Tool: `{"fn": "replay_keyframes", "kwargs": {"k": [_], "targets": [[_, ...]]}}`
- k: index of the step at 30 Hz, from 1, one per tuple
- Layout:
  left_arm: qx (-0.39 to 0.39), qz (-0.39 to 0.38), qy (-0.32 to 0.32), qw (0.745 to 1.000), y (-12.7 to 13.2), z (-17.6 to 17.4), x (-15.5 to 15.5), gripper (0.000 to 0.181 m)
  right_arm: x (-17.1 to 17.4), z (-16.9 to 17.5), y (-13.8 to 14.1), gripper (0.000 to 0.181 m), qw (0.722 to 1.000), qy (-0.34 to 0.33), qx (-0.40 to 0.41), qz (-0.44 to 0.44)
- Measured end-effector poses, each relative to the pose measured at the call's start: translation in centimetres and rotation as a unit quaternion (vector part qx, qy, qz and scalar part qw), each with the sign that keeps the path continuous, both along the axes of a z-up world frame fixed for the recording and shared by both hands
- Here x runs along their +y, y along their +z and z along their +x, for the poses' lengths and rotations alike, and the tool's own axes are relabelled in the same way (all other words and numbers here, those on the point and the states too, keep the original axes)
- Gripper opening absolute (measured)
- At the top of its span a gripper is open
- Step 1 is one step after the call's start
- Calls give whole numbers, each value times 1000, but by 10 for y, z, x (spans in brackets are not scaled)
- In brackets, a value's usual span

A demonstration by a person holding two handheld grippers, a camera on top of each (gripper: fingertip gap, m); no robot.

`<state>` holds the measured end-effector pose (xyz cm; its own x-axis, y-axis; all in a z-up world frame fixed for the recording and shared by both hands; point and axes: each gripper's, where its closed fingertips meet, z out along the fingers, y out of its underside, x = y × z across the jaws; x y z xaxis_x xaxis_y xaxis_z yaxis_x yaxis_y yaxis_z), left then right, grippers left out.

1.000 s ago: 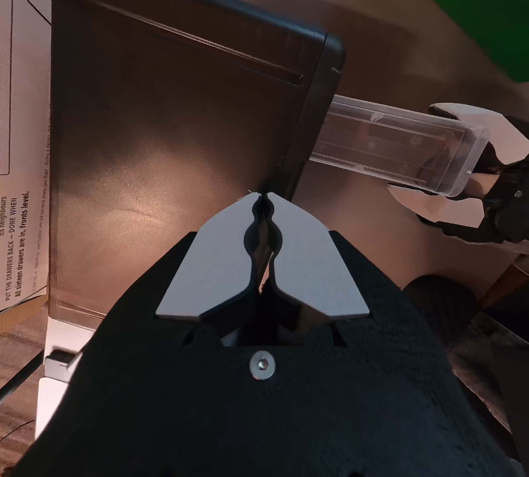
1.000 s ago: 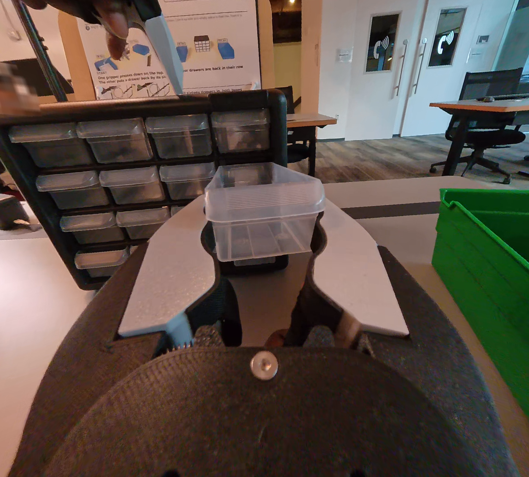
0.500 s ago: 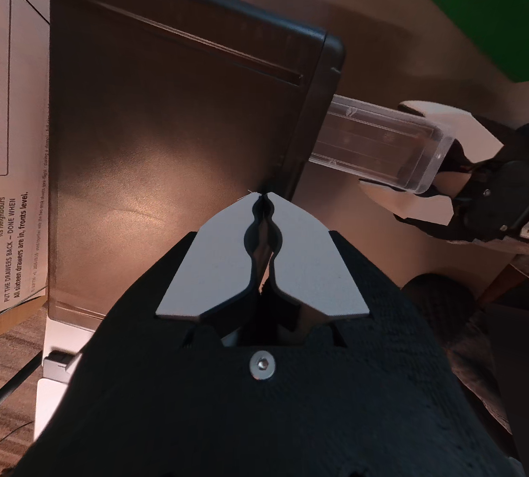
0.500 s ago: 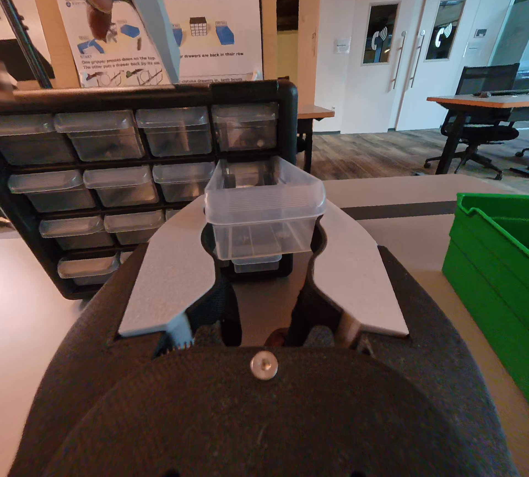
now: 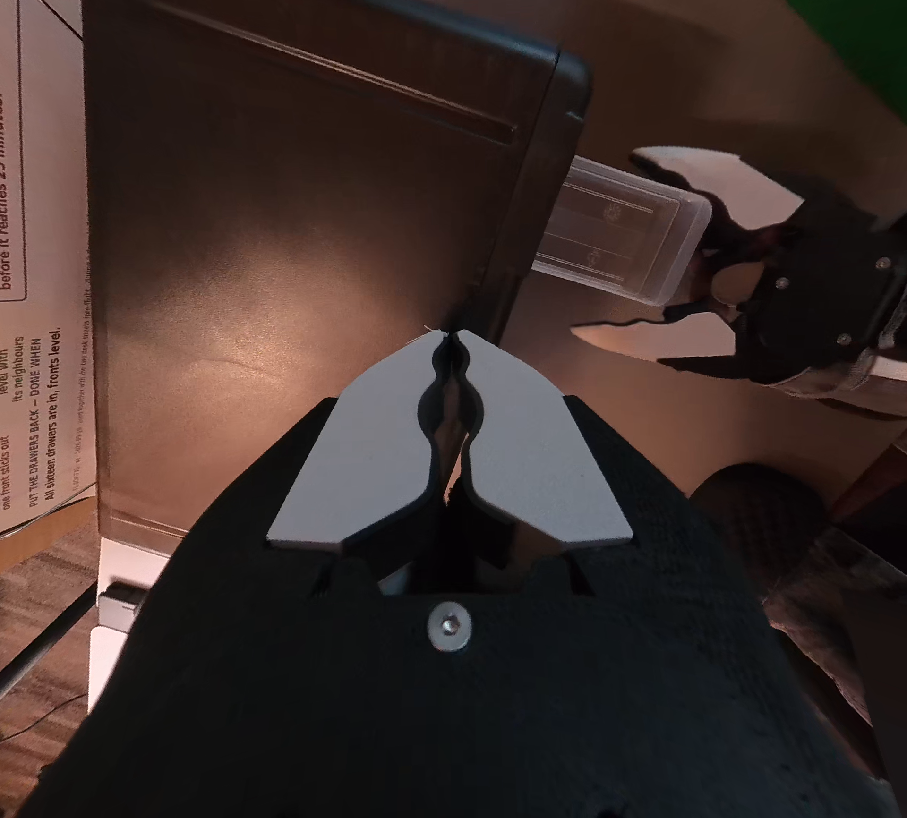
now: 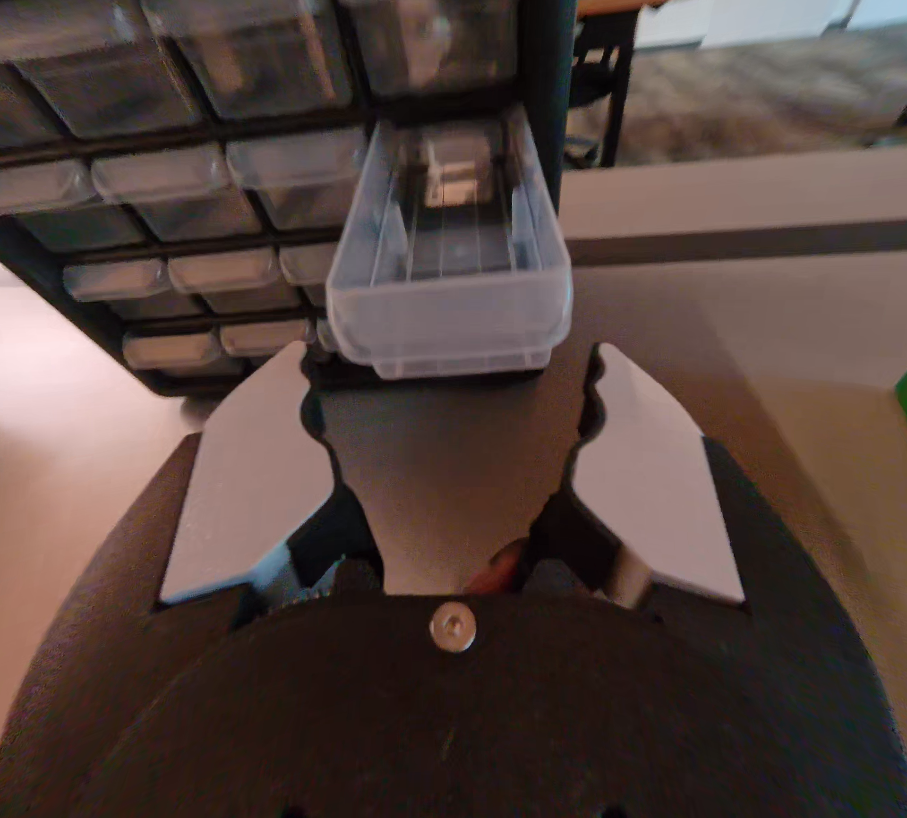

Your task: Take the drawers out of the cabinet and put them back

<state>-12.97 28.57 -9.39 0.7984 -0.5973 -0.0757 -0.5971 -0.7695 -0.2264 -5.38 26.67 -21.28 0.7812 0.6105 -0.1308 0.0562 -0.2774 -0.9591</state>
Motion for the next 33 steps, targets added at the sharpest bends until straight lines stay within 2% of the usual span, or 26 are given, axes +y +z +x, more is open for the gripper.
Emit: {"fn": "replay_keyframes", "kwargs": {"k": [3, 4, 5, 6, 8, 9, 12, 16, 24, 33], "targets": [[-4, 2, 0, 1000, 0, 0, 0, 0, -14, 9, -13, 120, 999, 20, -6, -49], [-4, 3, 0, 1000, 0, 0, 0, 0, -19, 15, -13, 122, 998, 23, 1, -56], [-4, 3, -1, 1000, 0, 0, 0, 0, -22, 23, -7, 115, 999, 15, 18, -48], [-4, 3, 0, 1000, 0, 0, 0, 0, -24, 32, 4, 91, 999, 9, 45, -27], [-2, 2, 0, 1000, 0, 0, 0, 0, -29, 49, 29, 9, 994, -5, 103, 38], [1, 2, 0, 1000, 0, 0, 0, 0, -28, 54, 36, 0, 992, -16, 111, 60], [10, 0, -1, 1000, 0, 0, -1, 0, -29, 40, 26, 0, 996, 12, 75, 55], [37, -4, -9, 999, 0, 0, -2, 0, -21, 29, 28, 0, 994, 3, 44, 96], [27, -13, -12, 999, 0, 0, -2, 0, -2, 7, 34, 0, 991, 7, 22, 131], [29, -18, -21, 999, -1, 0, -2, 0, 32, -21, 32, 0, 992, 8, 18, 123]]}}
